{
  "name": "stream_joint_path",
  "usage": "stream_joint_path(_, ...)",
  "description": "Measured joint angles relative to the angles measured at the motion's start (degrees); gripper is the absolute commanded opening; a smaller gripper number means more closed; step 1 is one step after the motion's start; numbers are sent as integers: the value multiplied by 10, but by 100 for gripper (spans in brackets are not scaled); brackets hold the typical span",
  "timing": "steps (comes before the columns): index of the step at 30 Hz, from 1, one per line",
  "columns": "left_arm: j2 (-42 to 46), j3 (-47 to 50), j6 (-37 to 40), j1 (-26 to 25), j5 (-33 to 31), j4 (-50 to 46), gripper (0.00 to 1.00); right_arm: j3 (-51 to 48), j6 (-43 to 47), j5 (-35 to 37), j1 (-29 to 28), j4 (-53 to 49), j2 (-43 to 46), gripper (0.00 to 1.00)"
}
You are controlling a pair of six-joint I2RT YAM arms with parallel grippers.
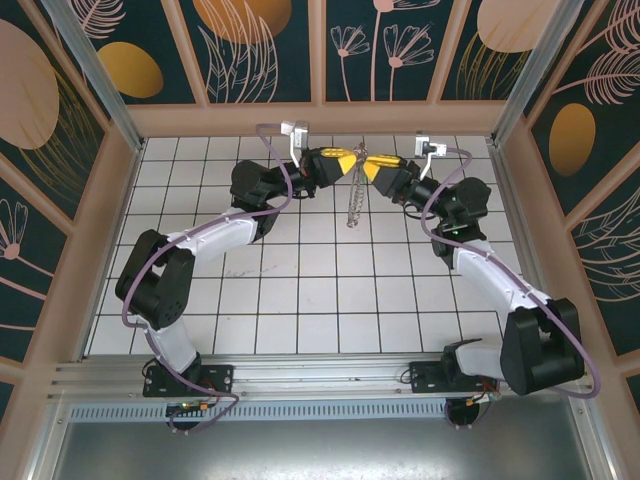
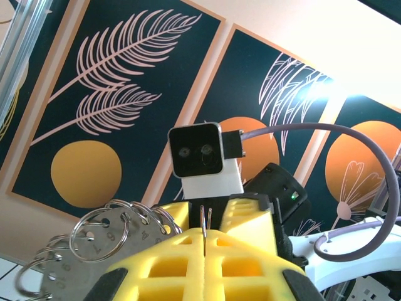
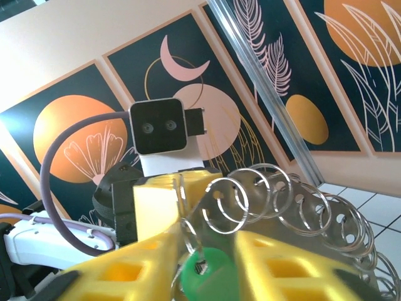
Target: Put the keys on the keyring
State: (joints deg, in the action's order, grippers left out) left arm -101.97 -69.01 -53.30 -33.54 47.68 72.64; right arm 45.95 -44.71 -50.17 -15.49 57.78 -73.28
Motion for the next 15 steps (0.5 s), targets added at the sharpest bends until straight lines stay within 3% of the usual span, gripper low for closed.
stream_joint_path(5, -3, -1, -2, 0, 0, 3, 0, 2, -3, -8, -2, 9, -9, 1)
stream_joint_path(15, -5, -3, -4, 0, -2, 5, 0, 2, -6, -9, -9, 16, -10, 0)
